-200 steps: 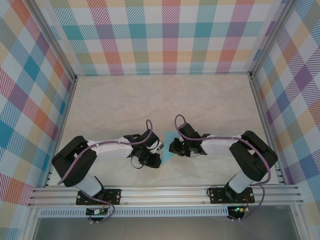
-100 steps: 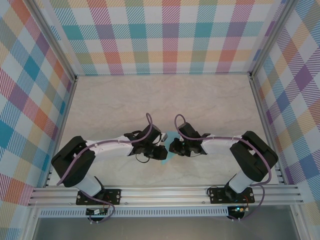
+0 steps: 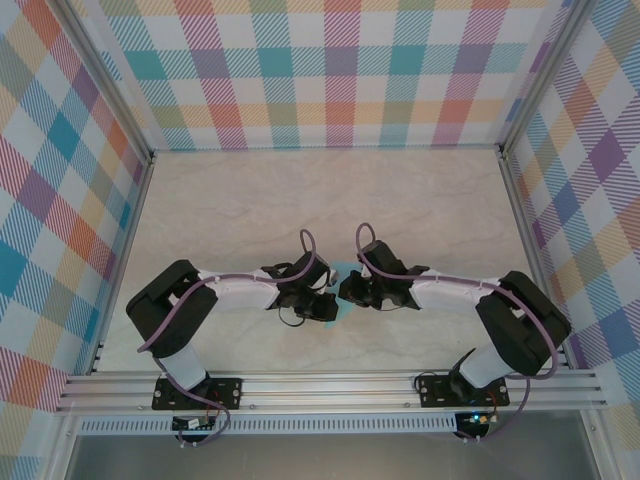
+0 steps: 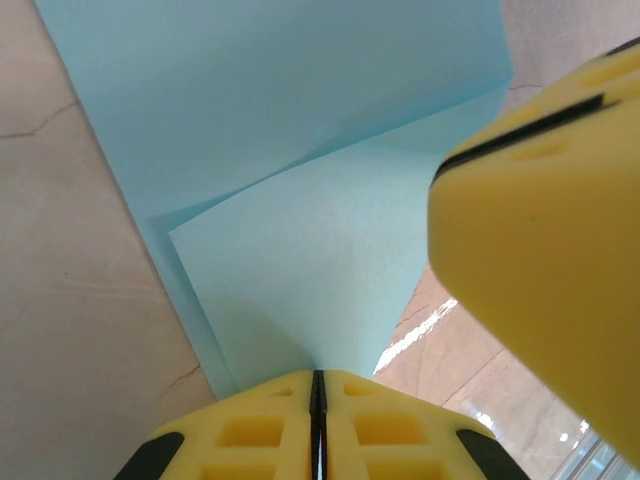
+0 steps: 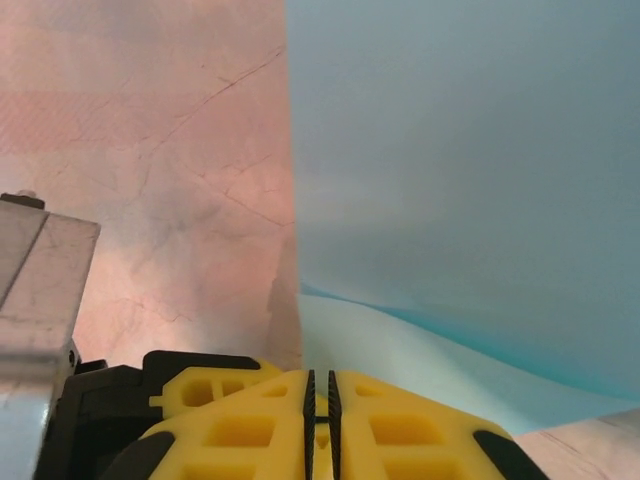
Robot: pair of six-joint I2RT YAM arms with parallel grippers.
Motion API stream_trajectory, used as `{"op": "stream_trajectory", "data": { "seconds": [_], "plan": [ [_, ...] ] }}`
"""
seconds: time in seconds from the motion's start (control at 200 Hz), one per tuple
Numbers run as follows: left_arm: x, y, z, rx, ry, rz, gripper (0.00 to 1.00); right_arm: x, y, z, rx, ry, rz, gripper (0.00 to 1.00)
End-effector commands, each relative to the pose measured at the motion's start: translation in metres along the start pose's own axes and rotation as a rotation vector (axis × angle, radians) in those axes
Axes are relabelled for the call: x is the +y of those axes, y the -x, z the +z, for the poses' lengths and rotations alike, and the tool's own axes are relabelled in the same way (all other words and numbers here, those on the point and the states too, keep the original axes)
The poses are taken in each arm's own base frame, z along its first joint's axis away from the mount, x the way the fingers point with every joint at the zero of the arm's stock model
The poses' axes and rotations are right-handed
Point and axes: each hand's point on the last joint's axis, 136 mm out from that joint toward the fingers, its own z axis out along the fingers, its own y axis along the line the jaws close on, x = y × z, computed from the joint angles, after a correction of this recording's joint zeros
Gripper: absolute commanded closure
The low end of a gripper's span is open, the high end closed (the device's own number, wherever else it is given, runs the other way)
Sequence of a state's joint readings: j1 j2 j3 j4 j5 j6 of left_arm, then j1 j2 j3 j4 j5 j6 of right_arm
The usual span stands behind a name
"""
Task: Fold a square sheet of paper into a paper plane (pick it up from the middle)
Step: Third fold the triangle at the center of the table.
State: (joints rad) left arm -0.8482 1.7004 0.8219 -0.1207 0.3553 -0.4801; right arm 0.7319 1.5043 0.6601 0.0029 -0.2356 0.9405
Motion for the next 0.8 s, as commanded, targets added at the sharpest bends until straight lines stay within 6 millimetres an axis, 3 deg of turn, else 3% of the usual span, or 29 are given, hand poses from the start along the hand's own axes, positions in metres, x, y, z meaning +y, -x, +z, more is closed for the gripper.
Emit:
{"op": "stream_trajectory", "data": {
  "seconds": [0.0,0.26,0.555,0.8],
  "plan": [
    [0.016,-0.01,0.003,0.016,0.059,-0.021,0.9,-0.012,-0.012,0.011,0.059,-0.002,0.035,0.87],
    [0.025,-0.018,0.002,0.043,0.092,-0.01,0.91,-0.045,-0.006,0.019,0.024,-0.072,0.066,0.86],
    [0.042,-0.035,0.003,0.072,0.14,-0.013,0.94,-0.06,0.018,0.005,-0.043,-0.039,0.087,0.84],
    [0.044,-0.04,0.002,0.075,0.136,-0.021,0.94,-0.077,0.032,-0.005,-0.08,-0.037,0.12,0.83]
  ]
}}
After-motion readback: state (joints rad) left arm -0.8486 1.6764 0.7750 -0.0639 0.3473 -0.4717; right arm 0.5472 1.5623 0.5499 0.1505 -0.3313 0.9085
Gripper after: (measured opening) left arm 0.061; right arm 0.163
